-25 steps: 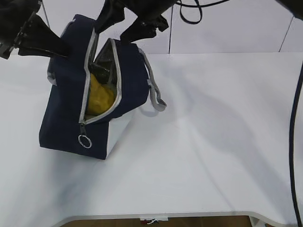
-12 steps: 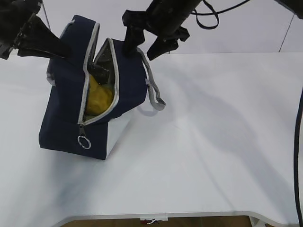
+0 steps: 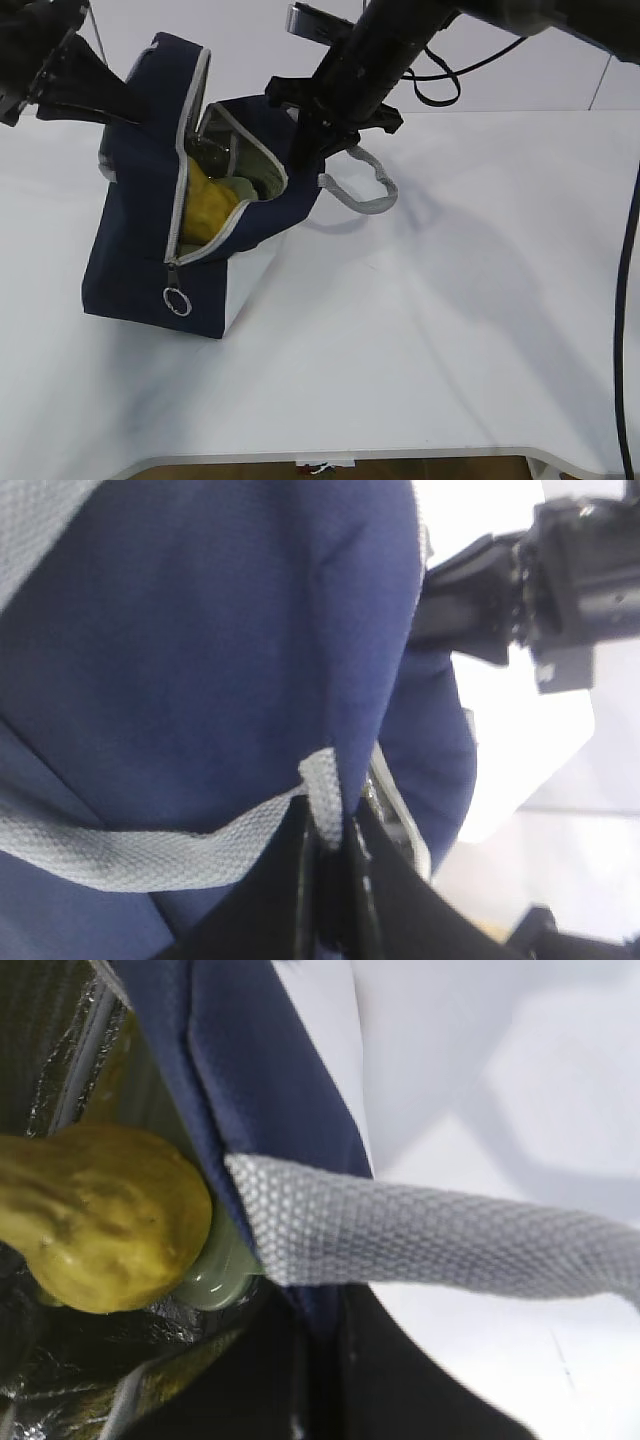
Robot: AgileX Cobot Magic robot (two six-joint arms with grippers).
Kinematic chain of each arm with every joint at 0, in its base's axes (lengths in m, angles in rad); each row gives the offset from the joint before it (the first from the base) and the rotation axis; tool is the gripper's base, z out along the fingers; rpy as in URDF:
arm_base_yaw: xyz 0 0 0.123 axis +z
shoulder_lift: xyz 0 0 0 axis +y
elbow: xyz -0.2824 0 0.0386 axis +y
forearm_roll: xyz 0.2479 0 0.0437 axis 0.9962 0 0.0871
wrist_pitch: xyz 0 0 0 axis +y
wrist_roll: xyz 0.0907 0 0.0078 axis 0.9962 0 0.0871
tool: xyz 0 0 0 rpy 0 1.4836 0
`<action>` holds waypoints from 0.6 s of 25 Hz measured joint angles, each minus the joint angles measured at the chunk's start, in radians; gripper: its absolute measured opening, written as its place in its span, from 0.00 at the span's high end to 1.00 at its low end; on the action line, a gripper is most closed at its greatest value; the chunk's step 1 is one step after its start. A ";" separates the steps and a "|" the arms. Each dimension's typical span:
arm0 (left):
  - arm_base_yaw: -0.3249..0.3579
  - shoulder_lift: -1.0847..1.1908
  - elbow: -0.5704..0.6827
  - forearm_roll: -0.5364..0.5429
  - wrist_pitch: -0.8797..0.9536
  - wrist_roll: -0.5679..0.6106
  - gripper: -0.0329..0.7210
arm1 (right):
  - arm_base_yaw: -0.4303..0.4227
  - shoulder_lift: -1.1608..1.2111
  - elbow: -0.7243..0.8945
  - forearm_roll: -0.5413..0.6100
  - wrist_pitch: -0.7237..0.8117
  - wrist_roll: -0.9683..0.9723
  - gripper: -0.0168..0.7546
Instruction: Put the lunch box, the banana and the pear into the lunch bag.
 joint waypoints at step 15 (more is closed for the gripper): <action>-0.143 0.023 0.000 -0.020 -0.026 0.000 0.95 | 0.002 -0.163 0.007 -0.239 0.022 -0.041 0.96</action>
